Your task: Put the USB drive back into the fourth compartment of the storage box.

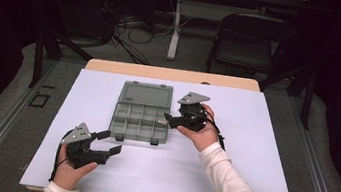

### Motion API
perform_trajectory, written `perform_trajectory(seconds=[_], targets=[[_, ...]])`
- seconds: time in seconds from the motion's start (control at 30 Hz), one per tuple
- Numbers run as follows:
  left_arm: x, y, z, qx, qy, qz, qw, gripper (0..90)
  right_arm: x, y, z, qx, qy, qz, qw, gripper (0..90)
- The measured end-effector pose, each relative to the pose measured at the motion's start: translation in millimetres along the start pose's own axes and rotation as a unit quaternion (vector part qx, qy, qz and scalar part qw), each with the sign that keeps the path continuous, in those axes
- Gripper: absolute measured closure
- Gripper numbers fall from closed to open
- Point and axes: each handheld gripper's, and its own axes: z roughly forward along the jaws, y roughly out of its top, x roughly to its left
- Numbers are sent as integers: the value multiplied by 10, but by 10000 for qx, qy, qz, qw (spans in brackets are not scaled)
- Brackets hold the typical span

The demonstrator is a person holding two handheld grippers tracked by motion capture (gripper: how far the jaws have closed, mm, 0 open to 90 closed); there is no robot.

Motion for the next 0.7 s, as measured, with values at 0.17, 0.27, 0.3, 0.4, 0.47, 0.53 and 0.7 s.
perform_trajectory(seconds=[0.17,0.27,0.3,0.4,0.47,0.53,0.7], targets=[[-1,1,0,-10,3,6,10000,259,4,-49,-153,-176,23,200,9996,210],[-2,2,2,-17,-6,-5,10000,259,8,-63,-190,-211,18,244,9995,210],[-3,3,3,-19,-10,-10,10000,259,3,-69,-204,-223,19,243,9995,210],[0,2,4,0,-11,14,10000,258,-3,-86,-238,-248,28,284,9993,210],[-3,-4,-1,-9,-10,8,10000,258,-5,-94,-253,-276,15,297,9992,210],[-7,-7,-14,-12,16,17,10000,258,-6,-101,-269,-318,19,325,9990,210],[-14,-12,-38,-52,25,-20,10000,258,-19,-107,-321,-393,-38,366,9985,210]])
